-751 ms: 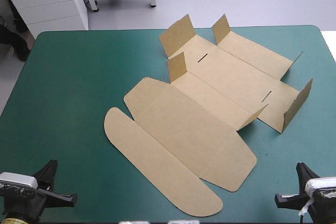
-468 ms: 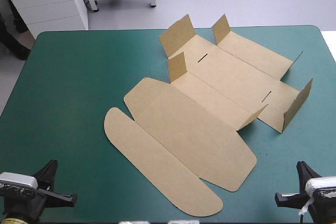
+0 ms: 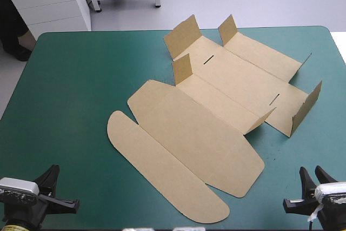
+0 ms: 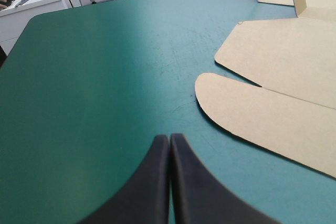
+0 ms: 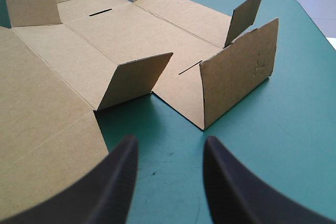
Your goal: Fold the box
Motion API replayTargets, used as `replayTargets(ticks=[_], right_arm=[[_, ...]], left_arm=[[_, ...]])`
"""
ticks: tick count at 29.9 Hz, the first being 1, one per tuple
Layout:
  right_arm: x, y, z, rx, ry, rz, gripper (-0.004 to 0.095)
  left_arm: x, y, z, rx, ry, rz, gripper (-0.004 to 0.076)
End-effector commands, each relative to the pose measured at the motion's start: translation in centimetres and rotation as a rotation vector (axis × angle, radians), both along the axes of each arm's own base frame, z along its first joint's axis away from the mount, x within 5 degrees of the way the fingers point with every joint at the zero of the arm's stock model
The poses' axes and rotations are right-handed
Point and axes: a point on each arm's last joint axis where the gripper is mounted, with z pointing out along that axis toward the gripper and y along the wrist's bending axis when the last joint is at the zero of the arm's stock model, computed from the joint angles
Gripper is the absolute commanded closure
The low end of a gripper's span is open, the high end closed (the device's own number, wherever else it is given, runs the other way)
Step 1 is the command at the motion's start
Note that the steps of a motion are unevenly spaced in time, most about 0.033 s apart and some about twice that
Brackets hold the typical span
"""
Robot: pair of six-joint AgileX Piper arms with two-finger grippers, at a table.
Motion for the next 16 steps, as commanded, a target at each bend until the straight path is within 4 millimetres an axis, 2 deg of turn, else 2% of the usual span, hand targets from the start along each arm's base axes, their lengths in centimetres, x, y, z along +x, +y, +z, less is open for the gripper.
replayTargets(ticks=[1, 4, 16], right_arm=[[-0.54, -0.02, 1.41, 0.003, -0.124, -0.007, 0.0271], [-0.54, -0.02, 1.41, 0.003, -0.124, -0.007, 0.0194], [-0.54, -0.02, 1.41, 0.003, -0.124, -0.007, 0.0194]], left_arm=[[0.20, -0.09, 1.23, -0.027, -0.077, -0.009, 0.0734], [0.20, -0.09, 1.23, -0.027, -0.077, -0.009, 0.0734], [0.20, -0.09, 1.23, -0.027, -0.077, -0.009, 0.0734]])
